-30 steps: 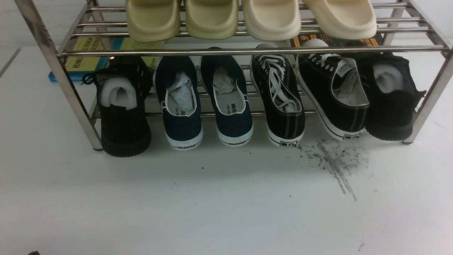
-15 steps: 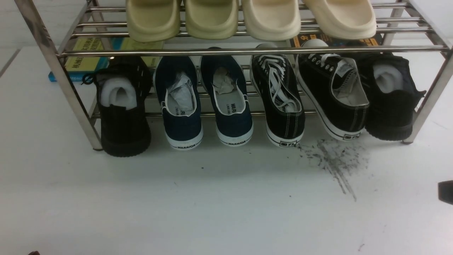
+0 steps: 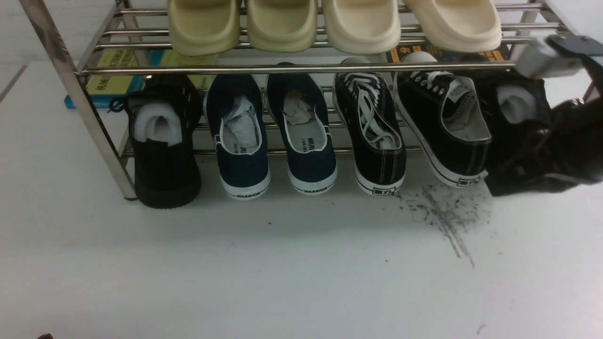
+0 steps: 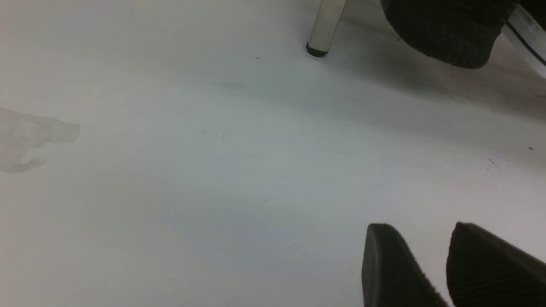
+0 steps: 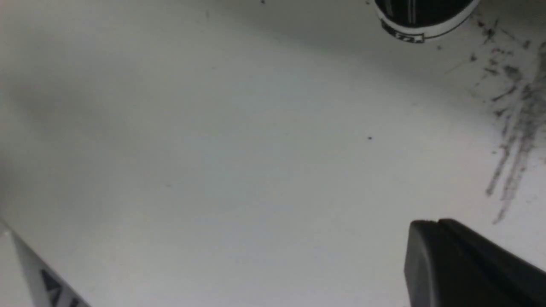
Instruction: Take the shoes off the shelf with your hand on the white table.
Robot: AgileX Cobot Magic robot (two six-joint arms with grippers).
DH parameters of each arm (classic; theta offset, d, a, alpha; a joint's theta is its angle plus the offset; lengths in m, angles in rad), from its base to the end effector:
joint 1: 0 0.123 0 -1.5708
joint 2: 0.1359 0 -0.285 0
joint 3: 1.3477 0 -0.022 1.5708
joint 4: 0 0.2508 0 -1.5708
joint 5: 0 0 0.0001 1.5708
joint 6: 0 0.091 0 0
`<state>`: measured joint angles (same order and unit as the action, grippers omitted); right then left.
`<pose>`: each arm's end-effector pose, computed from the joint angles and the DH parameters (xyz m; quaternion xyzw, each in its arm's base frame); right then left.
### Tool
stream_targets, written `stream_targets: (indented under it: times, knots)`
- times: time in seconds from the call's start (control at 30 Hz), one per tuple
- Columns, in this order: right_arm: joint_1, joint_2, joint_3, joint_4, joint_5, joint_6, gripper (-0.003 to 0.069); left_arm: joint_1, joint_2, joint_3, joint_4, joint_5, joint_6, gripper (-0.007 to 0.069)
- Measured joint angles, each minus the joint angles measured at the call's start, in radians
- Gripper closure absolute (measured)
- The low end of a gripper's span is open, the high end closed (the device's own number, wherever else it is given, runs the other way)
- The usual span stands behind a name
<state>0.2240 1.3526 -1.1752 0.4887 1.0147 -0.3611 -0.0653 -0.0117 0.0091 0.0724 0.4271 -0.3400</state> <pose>0.2551 0.0954 0.3340 -0.1987 0.9261 0.2135 0.2392 0.0509 -0.0006 0.1726 -0.0936 0.8100 -0.0857 0.5725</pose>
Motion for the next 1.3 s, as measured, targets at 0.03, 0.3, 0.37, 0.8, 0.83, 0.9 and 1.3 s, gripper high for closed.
stream_targets:
  times: [0.03,0.3,0.37,0.8,0.83,0.9,1.3]
  knots:
    - [0.023,0.026,-0.035,-0.06,-0.003,0.043,0.0658,0.0,0.0,0.0,0.0,0.0,0.0,0.0385]
    - [0.143,0.198,-0.214,-0.428,-0.09,0.334,0.0572,0.0,0.0,0.0,0.0,0.0,0.0,0.0385]
    - [0.152,0.254,-0.249,-0.489,-0.128,0.399,0.0495,0.0,0.0,0.0,0.0,0.0,0.0,0.0385]
    - [0.153,0.46,-0.267,-0.588,-0.29,0.465,0.0221,0.0,0.0,0.0,0.0,0.0,0.0,0.0385]
    - [0.153,0.47,-0.267,-0.604,-0.299,0.465,0.022,0.0,0.0,0.0,0.0,0.0,0.0,0.0385]
    - [0.153,0.483,-0.267,-0.627,-0.31,0.465,0.022,0.0,0.0,0.0,0.0,0.0,0.0,0.0385]
    - [0.158,0.479,-0.267,-0.63,-0.274,0.465,0.0645,0.0,0.0,0.0,0.0,0.0,0.0,0.0385]
